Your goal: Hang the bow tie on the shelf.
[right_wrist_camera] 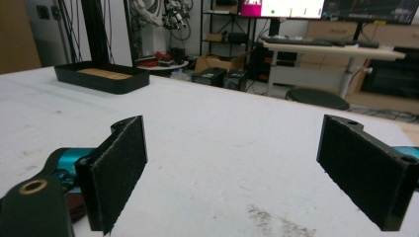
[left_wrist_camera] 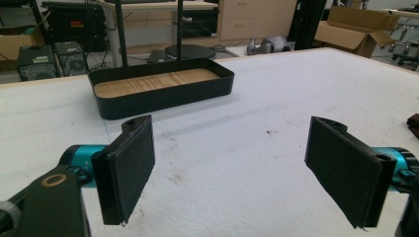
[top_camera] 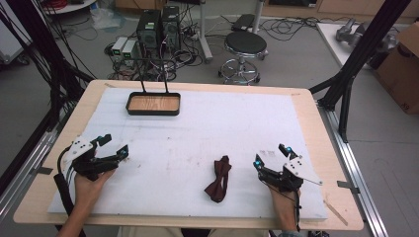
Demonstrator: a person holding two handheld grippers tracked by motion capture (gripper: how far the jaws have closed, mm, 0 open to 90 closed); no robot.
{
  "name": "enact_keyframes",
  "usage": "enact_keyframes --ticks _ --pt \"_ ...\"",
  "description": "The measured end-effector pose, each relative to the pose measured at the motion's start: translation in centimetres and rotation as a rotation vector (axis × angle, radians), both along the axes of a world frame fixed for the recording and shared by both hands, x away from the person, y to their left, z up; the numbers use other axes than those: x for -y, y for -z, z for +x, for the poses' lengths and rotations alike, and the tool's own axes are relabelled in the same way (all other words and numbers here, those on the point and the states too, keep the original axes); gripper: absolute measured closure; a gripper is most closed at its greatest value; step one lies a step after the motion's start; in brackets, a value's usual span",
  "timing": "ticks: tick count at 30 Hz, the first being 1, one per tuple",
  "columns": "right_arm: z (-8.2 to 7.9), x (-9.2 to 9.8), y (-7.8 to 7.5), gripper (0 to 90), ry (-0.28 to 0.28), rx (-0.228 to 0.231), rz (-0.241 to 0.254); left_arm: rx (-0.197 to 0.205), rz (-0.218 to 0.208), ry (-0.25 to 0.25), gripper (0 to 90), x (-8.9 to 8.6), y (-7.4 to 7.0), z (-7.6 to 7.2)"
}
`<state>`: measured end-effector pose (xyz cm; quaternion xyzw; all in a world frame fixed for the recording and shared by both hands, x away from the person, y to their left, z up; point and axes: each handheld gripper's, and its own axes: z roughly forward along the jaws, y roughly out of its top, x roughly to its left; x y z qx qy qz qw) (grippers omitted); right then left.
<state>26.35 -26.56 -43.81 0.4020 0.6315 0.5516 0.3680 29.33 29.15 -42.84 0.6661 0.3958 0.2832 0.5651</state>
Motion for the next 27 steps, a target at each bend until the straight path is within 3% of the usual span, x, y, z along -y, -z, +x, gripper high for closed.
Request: enact_keyframes --ticks 6,9,10,11,12,16,17,18,22,27 --pt "-0.1 -2.2 -0.6 11.2 -0.019 -0.072 0.002 0.004 -0.002 0.004 19.7 0.1 0.0 0.0" --pt "-0.2 -3.6 -0.5 11.5 -0.04 -0.148 0.017 0.007 -0.002 0.003 19.8 0.1 0.0 0.0" --pt "-0.2 -4.5 -0.4 14.5 -0.054 -0.193 0.015 0.006 -0.003 0.005 19.8 0.1 0.0 0.0" --pt "-0.2 -4.5 -0.4 14.5 -0.054 -0.193 0.015 0.006 -0.001 0.007 19.8 0.1 0.0 0.0" --pt "-0.3 -5.5 -0.3 15.3 -0.065 -0.237 0.003 0.008 0.001 0.007 19.8 0.1 0.0 -0.1" --pt "-0.5 -6.8 -0.1 16.7 -0.068 -0.28 -0.029 0.011 0.0 0.008 19.8 0.1 0.0 -0.1" --pt "-0.7 -7.9 -0.1 17.3 -0.077 -0.327 -0.049 0.012 -0.002 0.008 19.8 0.1 0.0 -0.1" --pt "-0.7 -7.9 -0.1 17.3 -0.077 -0.327 -0.049 0.011 -0.002 0.01 19.8 0.1 0.0 -0.1" --pt "-0.7 -10.1 0.2 25.6 -0.115 -0.471 -0.069 0.014 0.002 0.012 20.1 0.2 0.0 -0.1" --pt "-0.8 -10.8 0.3 29.5 -0.121 -0.511 -0.077 0.016 0.002 0.015 20.1 0.3 0.0 -0.1"
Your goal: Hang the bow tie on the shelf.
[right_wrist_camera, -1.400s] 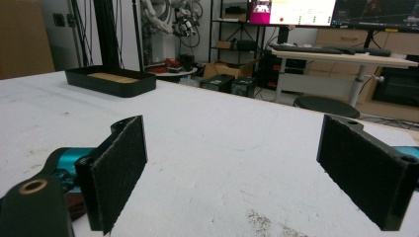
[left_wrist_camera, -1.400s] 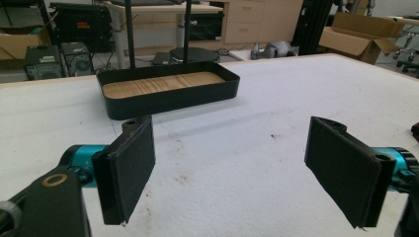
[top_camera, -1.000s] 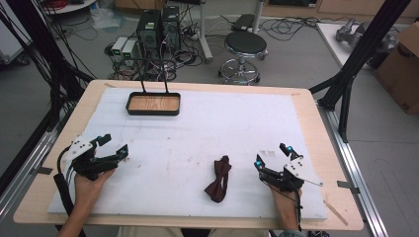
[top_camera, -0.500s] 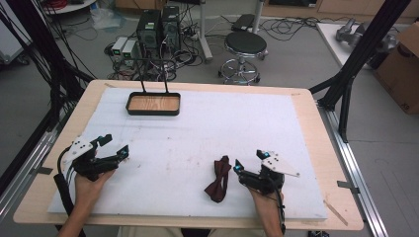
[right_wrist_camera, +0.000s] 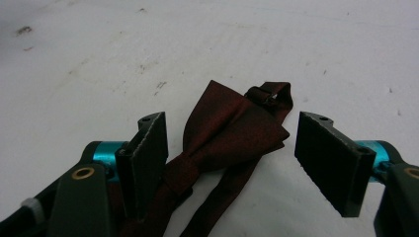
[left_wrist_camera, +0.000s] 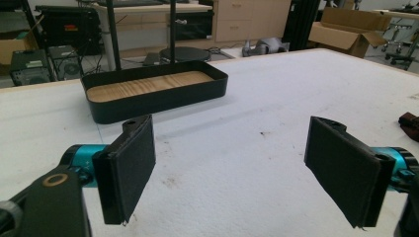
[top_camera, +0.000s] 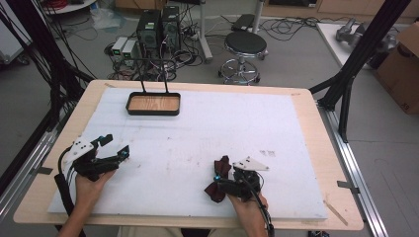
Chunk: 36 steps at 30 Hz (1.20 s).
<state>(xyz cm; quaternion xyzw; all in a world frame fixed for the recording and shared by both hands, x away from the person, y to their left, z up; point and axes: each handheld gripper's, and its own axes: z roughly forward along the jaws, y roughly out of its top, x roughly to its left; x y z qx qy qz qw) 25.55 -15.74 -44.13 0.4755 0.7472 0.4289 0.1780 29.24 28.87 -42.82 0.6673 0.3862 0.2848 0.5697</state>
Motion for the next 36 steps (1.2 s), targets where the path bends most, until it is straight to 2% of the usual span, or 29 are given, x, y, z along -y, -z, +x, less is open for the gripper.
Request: enact_keyframes --ticks 9,12,19,24,25,27,29,33,34,35,36 --pt "0.2 -0.5 0.2 38.5 -0.01 -0.041 -0.002 0.003 -0.001 -0.004 20.4 0.0 0.0 0.0" --pt "0.3 -0.6 0.3 44.5 -0.017 -0.05 -0.012 0.004 0.001 -0.004 20.5 0.0 0.0 0.0" --pt "0.3 -0.9 0.3 52.7 -0.023 -0.052 -0.033 0.004 0.008 0.002 20.6 0.0 0.0 0.0" --pt "0.2 -1.4 0.3 63.7 -0.037 -0.062 -0.049 0.005 0.01 0.001 20.6 0.0 0.0 0.0" --pt "0.2 -1.4 0.3 63.7 -0.037 -0.062 -0.049 0.006 0.009 0.003 20.6 0.0 0.0 0.0" --pt "0.1 -1.6 0.4 71.1 -0.03 -0.049 -0.058 0.007 0.004 0.009 20.6 0.0 0.0 0.0" --pt "0.1 -1.7 0.4 72.5 -0.031 -0.044 -0.065 0.009 0.005 0.008 20.6 0.0 0.0 0.0" --pt "0.0 -1.5 0.2 75.9 -0.041 -0.018 -0.049 0.007 -0.001 0.004 20.5 -0.1 0.0 0.0" --pt "-0.2 -1.4 -0.1 76.3 -0.049 0.015 -0.04 0.008 -0.001 0.003 20.5 -0.1 0.0 0.0" --pt "-0.2 -1.4 -0.1 76.3 -0.049 0.015 -0.04 0.006 -0.003 0.003 20.5 -0.2 0.0 0.0" --pt "-0.3 -1.1 -0.6 76.5 -0.058 0.044 -0.023 0.007 -0.003 0.002 20.6 -0.1 0.0 0.0"
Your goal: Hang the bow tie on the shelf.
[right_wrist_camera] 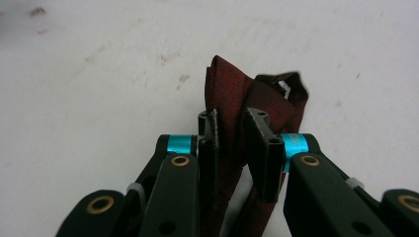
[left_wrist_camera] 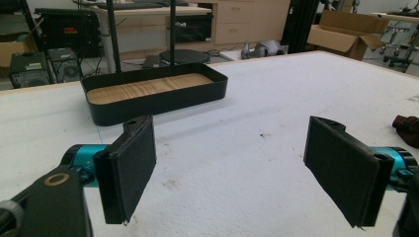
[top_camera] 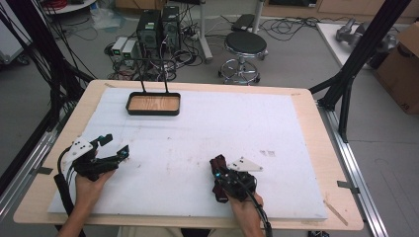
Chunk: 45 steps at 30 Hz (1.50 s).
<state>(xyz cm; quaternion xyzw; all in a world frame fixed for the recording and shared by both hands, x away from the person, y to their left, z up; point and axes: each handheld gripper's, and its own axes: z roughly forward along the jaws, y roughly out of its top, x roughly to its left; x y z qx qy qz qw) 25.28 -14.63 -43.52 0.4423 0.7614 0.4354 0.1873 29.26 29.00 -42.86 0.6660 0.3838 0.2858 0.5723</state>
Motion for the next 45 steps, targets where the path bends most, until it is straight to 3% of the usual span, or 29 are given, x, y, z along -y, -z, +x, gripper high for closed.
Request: enact_keyframes --ticks 3,8,13,15,22,35,39,45 --pt "0.0 0.3 -0.5 76.9 -0.012 0.015 0.012 0.002 -0.001 0.007 20.6 0.1 0.0 0.0" --pt "0.7 0.6 -2.0 77.7 -0.08 0.075 0.034 0.014 0.006 0.0 19.8 0.1 -0.1 -0.1" --pt "1.7 0.4 -3.2 77.7 -0.121 0.104 0.007 0.023 -0.002 -0.014 19.6 -0.1 -0.1 -0.2" --pt "2.9 0.4 -3.9 77.7 -0.148 0.095 0.035 0.025 -0.003 -0.014 19.6 0.0 -0.1 -0.2" --pt "4.6 0.1 -5.4 77.7 -0.189 0.107 0.044 0.028 0.003 -0.004 19.8 0.2 0.0 0.0" --pt "9.9 -1.2 -8.7 77.8 -0.241 0.162 0.097 0.046 -0.006 -0.002 20.5 0.4 0.1 0.3" --pt "10.9 -1.6 -9.4 77.8 -0.239 0.175 0.096 0.047 -0.006 0.002 20.6 0.5 0.1 0.4" --pt "13.3 -3.3 -11.1 77.8 -0.248 0.235 0.059 0.052 -0.01 0.006 20.9 0.6 0.1 0.5"
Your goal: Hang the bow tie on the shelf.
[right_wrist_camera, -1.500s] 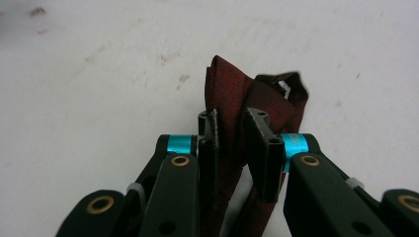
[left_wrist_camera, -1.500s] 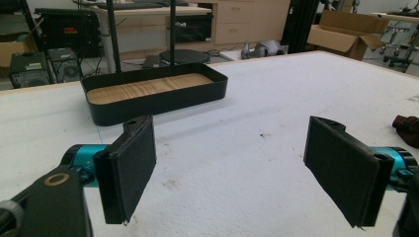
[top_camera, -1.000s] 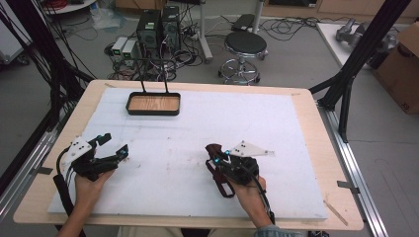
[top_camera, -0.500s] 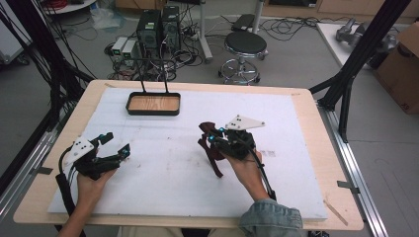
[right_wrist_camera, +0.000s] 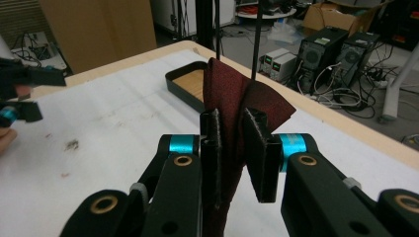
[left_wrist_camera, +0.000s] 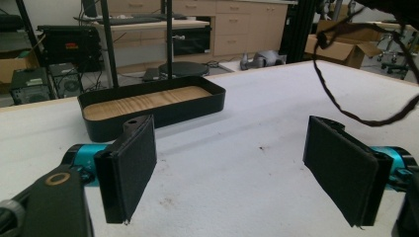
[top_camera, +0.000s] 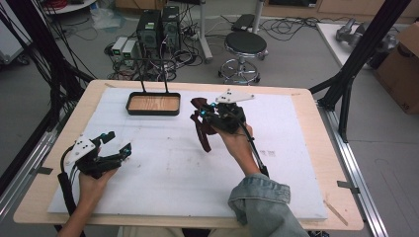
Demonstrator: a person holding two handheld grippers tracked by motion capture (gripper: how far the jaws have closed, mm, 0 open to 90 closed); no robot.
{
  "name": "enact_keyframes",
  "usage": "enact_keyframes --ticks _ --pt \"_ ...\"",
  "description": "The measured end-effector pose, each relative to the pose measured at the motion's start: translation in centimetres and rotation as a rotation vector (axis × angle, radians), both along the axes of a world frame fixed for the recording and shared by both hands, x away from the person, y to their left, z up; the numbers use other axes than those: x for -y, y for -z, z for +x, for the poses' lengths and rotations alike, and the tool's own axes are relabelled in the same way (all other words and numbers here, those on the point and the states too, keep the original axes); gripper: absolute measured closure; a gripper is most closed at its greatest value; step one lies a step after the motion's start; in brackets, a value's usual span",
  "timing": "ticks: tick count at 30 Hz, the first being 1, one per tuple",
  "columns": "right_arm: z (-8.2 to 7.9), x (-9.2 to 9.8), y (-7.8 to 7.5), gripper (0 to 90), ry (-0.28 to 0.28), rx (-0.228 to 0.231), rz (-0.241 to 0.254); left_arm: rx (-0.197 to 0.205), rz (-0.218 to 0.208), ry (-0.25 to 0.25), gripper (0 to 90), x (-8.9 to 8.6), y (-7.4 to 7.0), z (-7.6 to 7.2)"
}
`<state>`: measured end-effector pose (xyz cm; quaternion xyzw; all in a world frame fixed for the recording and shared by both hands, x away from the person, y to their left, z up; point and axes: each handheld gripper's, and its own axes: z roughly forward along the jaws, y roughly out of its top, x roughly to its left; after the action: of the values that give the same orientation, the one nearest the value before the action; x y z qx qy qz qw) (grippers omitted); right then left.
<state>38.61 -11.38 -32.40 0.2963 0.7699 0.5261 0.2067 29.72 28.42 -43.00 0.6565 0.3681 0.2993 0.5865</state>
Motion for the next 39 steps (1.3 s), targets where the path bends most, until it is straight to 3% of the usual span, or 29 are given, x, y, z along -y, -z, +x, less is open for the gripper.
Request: enact_keyframes --ticks 8,24,28,30,36,39 --pt "2.2 -1.6 -0.9 77.8 0.005 0.009 0.009 0.01 0.009 0.013 21.0 0.3 0.0 0.0" --pt "6.9 -5.4 -2.2 78.0 -0.051 0.07 0.04 0.007 0.007 0.019 21.0 0.4 0.0 0.2" --pt "7.5 -5.9 -2.4 78.0 -0.048 0.081 0.034 0.0 0.0 0.019 21.0 0.4 0.0 0.2" --pt "8.0 -6.5 -2.7 78.0 -0.044 0.104 0.049 0.0 0.0 0.02 21.0 0.4 0.0 0.2" --pt "9.0 -7.0 -2.9 78.0 -0.037 0.103 0.075 -0.002 -0.01 0.026 21.0 0.4 0.0 0.3" --pt "9.5 -7.4 -3.1 78.0 -0.036 0.125 0.087 -0.005 -0.015 0.029 21.0 0.4 0.1 0.3"
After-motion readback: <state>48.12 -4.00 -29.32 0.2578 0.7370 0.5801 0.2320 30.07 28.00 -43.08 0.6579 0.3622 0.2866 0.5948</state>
